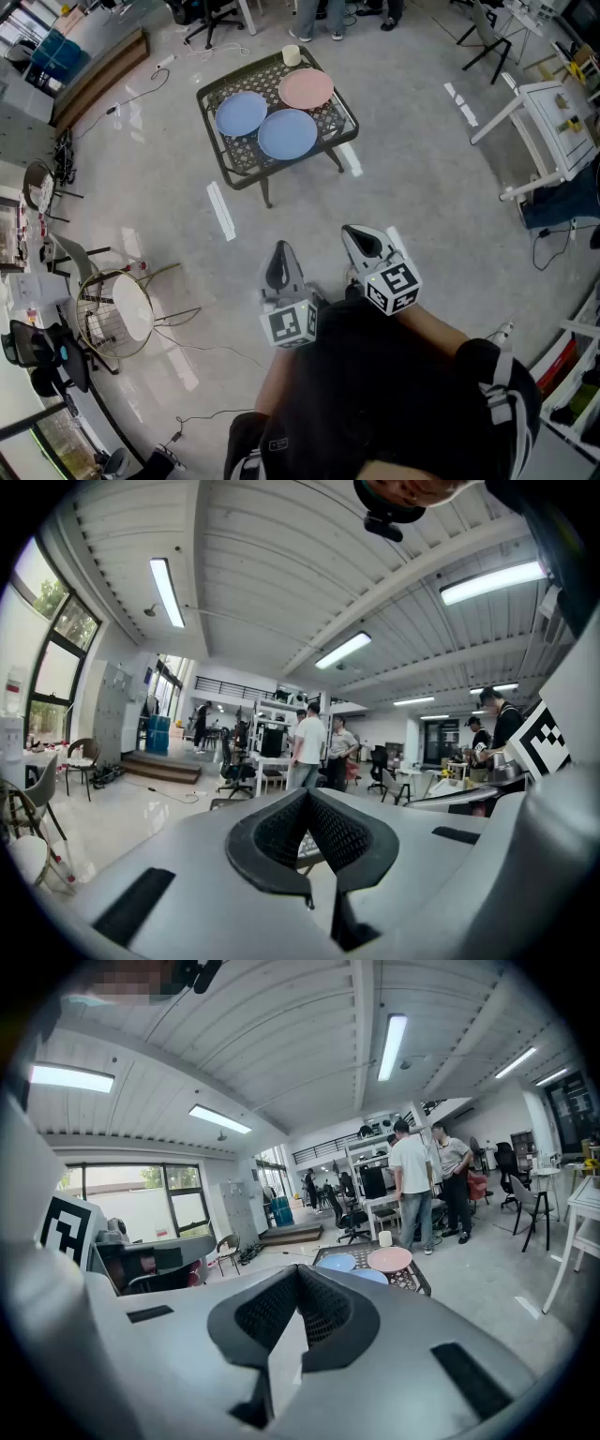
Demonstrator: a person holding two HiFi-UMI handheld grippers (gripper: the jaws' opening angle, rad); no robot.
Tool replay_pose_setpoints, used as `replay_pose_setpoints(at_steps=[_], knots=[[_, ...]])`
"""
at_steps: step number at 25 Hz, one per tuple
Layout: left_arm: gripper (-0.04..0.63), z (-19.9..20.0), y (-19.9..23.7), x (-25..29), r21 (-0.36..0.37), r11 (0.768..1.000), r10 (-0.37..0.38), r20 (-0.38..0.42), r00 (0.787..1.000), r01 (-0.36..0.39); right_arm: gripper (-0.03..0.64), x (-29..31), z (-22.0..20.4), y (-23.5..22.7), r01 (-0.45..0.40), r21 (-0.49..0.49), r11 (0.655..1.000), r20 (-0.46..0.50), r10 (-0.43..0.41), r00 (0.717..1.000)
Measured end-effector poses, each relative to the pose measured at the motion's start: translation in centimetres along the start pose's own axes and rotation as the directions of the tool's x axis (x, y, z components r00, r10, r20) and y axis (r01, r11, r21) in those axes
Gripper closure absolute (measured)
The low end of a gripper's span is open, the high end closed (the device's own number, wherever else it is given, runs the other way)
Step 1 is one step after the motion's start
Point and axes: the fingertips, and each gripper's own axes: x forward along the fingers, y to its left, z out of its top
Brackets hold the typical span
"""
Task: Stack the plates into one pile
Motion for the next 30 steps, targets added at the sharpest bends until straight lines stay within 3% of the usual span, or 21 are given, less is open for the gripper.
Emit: replay_pose_setpoints(at_steps=[22,30], knots=[[0.58,-0.5,-5.4,1.3,-0.012,0.999,0.047,-0.016,0.999,-0.047,0.607,-2.2,-0.3,-4.6,-0.042,0.016,0.999,-0.004,0.042,0.999],[0.58,-2.2,-8.9,2.0,0.017,0.998,0.06,-0.033,0.998,-0.06,0.607,-2.7,-0.7,-6.7,-0.084,-0.002,0.996,0.005,0.084,0.996]])
